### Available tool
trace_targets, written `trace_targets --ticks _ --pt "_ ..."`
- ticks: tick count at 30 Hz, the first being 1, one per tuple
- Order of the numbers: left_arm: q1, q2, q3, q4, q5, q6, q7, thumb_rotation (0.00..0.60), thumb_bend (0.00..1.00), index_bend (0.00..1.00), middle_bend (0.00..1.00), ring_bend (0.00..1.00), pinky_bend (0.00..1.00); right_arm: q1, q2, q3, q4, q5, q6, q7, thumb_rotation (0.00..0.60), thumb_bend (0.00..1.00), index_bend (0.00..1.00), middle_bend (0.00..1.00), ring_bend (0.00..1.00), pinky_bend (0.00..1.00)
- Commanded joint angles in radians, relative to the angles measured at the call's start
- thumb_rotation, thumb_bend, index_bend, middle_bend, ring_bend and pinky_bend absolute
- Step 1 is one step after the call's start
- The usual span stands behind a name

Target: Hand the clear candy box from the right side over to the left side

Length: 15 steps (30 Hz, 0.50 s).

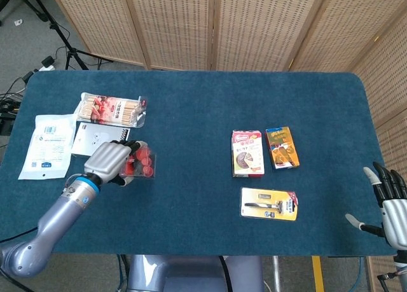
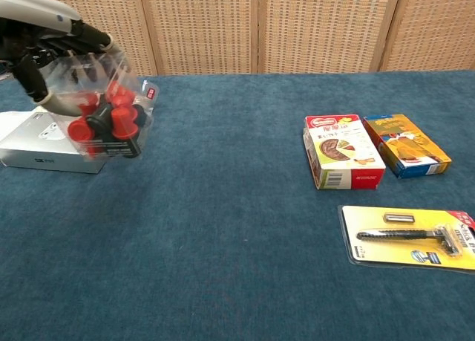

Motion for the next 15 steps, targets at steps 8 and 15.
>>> trace_targets --ticks 8,15 --pt "0.232 0.165 0.104 0.004 0.41 -0.086 -0.258 0.6 0.44 0.62 0.27 0.26 0.28 -0.002 -0.001 0.008 -0.006 0.011 -0.01 -0.011 0.6 0.0 0.0 0.0 0.0 0.0" --pt "0.333 0.198 0.144 0.128 0.634 -0.084 -0.416 0.6 0.44 0.62 0.27 0.26 0.28 -0.002 -0.002 0.011 -0.012 0.016 -0.018 -0.026 0.6 0.0 0.0 0.0 0.0 0.0"
